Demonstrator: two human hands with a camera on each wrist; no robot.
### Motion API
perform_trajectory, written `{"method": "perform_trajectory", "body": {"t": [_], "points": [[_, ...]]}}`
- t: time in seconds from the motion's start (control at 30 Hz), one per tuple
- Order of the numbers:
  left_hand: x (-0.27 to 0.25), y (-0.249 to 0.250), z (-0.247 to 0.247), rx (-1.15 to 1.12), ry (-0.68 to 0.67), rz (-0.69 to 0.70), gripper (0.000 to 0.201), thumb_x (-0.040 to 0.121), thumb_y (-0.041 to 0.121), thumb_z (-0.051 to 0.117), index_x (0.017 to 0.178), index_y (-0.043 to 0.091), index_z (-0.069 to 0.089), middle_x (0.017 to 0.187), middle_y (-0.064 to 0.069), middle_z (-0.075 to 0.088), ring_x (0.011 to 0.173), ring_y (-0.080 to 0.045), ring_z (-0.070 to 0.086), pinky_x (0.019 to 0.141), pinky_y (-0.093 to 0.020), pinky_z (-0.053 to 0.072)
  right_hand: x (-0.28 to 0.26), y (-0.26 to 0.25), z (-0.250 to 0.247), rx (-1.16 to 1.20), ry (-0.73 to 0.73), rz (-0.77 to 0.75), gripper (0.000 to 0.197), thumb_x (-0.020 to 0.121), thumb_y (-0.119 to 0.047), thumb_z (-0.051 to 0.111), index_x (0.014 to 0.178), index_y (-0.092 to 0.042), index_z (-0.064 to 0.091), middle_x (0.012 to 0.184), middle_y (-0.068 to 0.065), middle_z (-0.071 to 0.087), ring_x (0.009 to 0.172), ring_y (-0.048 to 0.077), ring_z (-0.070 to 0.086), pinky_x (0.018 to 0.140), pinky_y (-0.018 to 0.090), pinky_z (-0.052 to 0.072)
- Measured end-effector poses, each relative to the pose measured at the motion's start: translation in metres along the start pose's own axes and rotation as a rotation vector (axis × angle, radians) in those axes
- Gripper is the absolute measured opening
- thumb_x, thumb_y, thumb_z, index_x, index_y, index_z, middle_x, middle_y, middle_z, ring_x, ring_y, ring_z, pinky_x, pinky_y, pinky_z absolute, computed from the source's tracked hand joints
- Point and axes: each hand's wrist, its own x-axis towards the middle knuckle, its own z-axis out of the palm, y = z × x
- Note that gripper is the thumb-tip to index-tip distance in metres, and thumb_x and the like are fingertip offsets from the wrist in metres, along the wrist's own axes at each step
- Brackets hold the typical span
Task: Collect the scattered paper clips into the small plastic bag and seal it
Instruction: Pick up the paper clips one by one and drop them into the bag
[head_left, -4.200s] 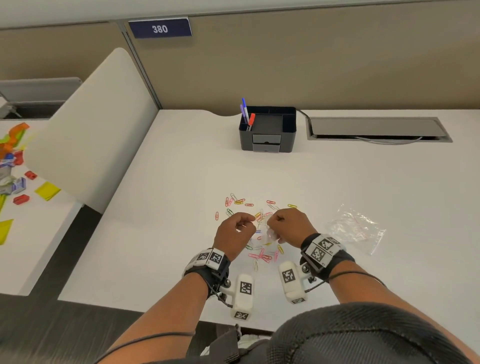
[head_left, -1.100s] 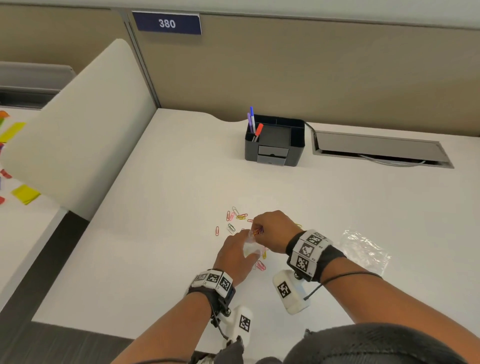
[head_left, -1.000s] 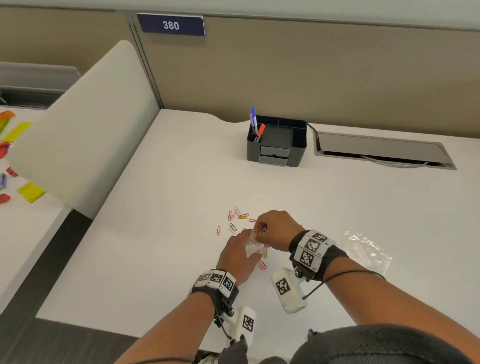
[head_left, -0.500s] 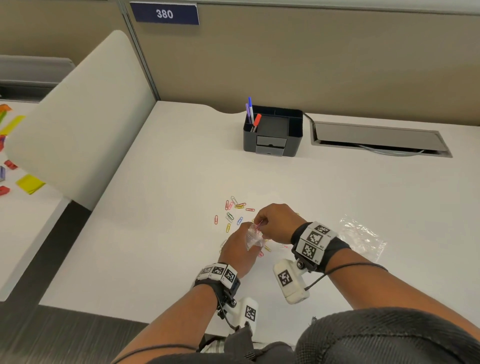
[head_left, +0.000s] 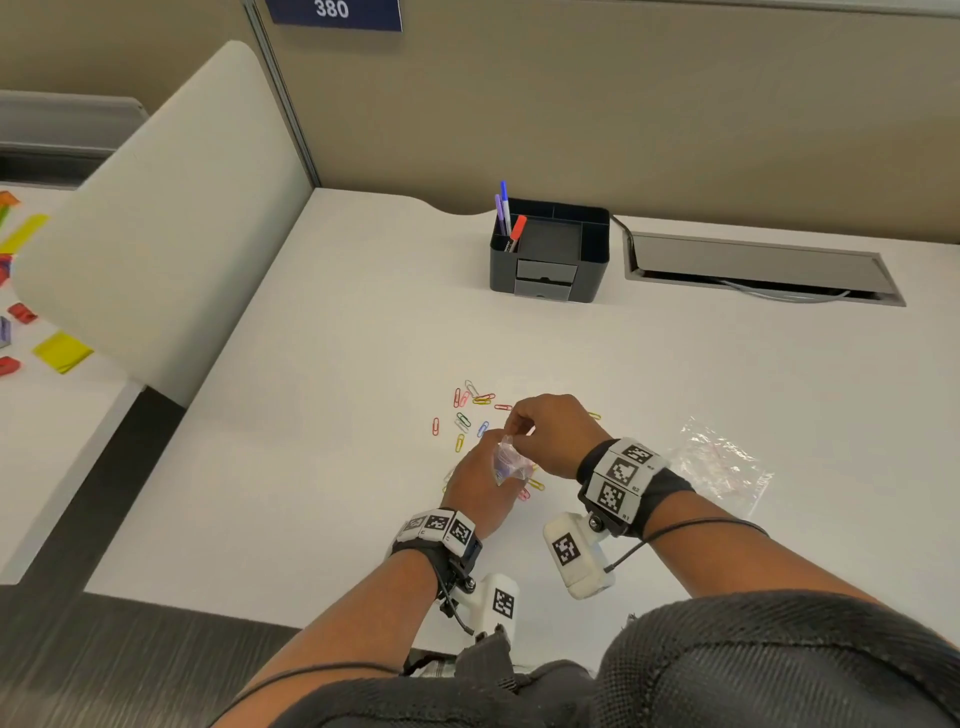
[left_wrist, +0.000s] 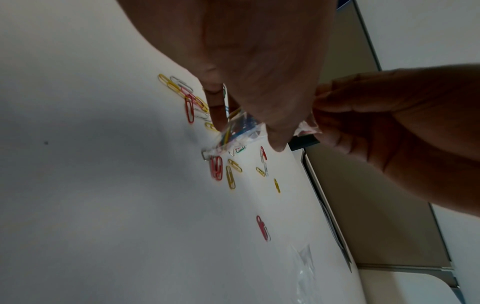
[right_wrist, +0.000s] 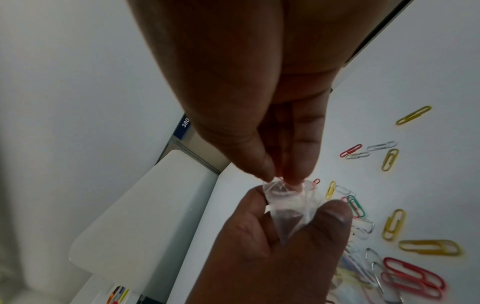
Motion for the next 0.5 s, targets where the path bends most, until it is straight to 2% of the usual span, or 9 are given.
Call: {"method": "perform_trajectory", "body": {"t": [0.1, 0.17, 0.2, 0.27, 0.33, 0.4, 0.5], "points": [[0.001, -0.003, -0.004, -0.047, 0.023, 0.022, 0.052, 0.085, 0.037, 0.064, 0.132, 0.030, 0.043, 0.119, 0.002, 0.064, 0.100, -0.016, 0.063, 0.090, -0.035, 0.052, 0.003, 0.015, -0.002, 0.043, 0.098, 0.081, 0.015, 0.087, -0.014, 0.058, 0.095, -0.015, 0.070, 0.098, 0.001, 0.070, 0.089, 0.021, 0.066, 0.080, 0.031, 0.053], [0.002, -0.007, -0.009, -0.077, 0.054, 0.019, 0.049, 0.085, 0.033, 0.067, 0.129, 0.027, 0.046, 0.117, 0.003, 0.066, 0.100, -0.016, 0.064, 0.090, -0.033, 0.052, 0.004, 0.036, -0.001, -0.016, 0.126, 0.193, 0.017, 0.086, -0.023, 0.060, 0.100, -0.017, 0.068, 0.105, 0.003, 0.070, 0.099, 0.024, 0.065, 0.086, 0.032, 0.051], [0.002, -0.009, -0.011, -0.090, 0.060, 0.012, 0.047, 0.085, 0.031, 0.068, 0.128, 0.026, 0.047, 0.115, 0.003, 0.066, 0.098, -0.016, 0.065, 0.089, -0.032, 0.053, 0.003, 0.049, 0.001, -0.086, 0.091, 0.262, 0.025, 0.086, -0.030, 0.063, 0.106, -0.017, 0.066, 0.112, 0.004, 0.067, 0.105, 0.024, 0.062, 0.089, 0.032, 0.049], [0.001, -0.012, -0.016, -0.114, 0.057, 0.001, 0.043, 0.086, 0.027, 0.069, 0.124, 0.026, 0.049, 0.109, 0.005, 0.066, 0.095, -0.016, 0.065, 0.084, -0.027, 0.051, -0.003, 0.072, 0.012, -0.219, -0.035, 0.403, 0.052, 0.083, -0.047, 0.067, 0.122, -0.014, 0.057, 0.126, 0.010, 0.055, 0.112, 0.028, 0.058, 0.094, 0.035, 0.047], [-0.002, -0.016, -0.021, -0.129, 0.044, -0.004, 0.040, 0.086, 0.025, 0.069, 0.121, 0.026, 0.049, 0.107, 0.006, 0.065, 0.093, -0.014, 0.065, 0.080, -0.022, 0.049, -0.011, 0.088, 0.026, -0.265, -0.103, 0.491, 0.079, 0.075, -0.060, 0.071, 0.132, -0.012, 0.044, 0.132, 0.013, 0.041, 0.116, 0.034, 0.054, 0.097, 0.040, 0.048], [-0.005, -0.022, -0.026, -0.131, 0.040, -0.007, 0.039, 0.085, 0.024, 0.069, 0.119, 0.027, 0.050, 0.107, 0.006, 0.065, 0.094, -0.014, 0.065, 0.078, -0.020, 0.048, -0.016, 0.093, 0.039, -0.236, -0.093, 0.499, 0.093, 0.067, -0.064, 0.075, 0.134, -0.013, 0.037, 0.131, 0.013, 0.036, 0.118, 0.037, 0.049, 0.098, 0.044, 0.047], [-0.008, -0.030, -0.032, -0.149, 0.055, -0.029, 0.040, 0.086, 0.022, 0.068, 0.121, 0.026, 0.050, 0.111, 0.003, 0.066, 0.097, -0.016, 0.064, 0.081, -0.021, 0.049, -0.015, 0.083, 0.055, -0.186, -0.086, 0.450, 0.100, 0.061, -0.068, 0.077, 0.135, -0.014, 0.035, 0.128, 0.012, 0.037, 0.115, 0.036, 0.053, 0.096, 0.045, 0.048]]}}
